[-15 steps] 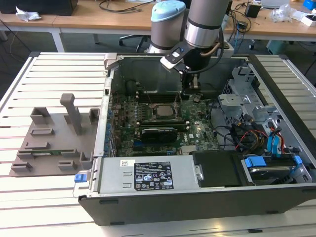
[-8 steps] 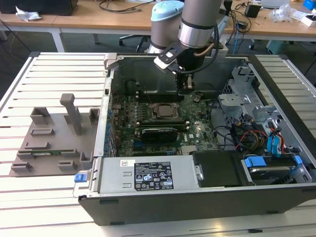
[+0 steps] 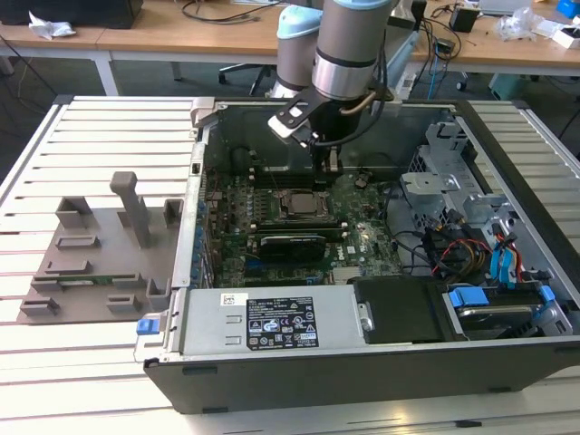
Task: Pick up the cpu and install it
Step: 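Close the cpu cover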
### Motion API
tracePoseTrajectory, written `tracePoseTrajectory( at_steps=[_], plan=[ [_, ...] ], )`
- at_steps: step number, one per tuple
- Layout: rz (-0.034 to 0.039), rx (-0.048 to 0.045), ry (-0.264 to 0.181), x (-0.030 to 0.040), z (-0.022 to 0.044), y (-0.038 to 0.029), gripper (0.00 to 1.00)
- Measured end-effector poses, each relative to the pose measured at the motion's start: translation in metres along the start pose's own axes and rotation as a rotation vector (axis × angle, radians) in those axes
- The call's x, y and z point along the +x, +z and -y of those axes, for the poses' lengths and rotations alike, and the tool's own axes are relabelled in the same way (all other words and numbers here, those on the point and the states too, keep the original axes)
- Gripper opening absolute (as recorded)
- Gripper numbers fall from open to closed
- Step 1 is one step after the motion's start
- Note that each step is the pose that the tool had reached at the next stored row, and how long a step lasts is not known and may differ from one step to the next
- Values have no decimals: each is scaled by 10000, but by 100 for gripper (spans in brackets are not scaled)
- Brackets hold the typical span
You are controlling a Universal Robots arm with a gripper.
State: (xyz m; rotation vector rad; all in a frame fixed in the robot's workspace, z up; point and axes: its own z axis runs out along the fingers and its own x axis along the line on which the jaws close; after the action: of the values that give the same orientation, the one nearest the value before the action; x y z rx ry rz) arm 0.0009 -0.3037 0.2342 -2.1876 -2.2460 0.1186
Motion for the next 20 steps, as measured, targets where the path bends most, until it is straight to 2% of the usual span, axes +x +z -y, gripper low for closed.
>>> tracePoseTrajectory(
  at_steps=[3, 5, 8, 20],
  plan=[
    [1, 1, 1, 7, 125, 81, 11],
    [0, 0, 0, 11, 177, 120, 11],
    [0, 1, 1, 16, 293, 176, 11],
    [3, 2, 1, 22, 360, 286, 11]
  ],
)
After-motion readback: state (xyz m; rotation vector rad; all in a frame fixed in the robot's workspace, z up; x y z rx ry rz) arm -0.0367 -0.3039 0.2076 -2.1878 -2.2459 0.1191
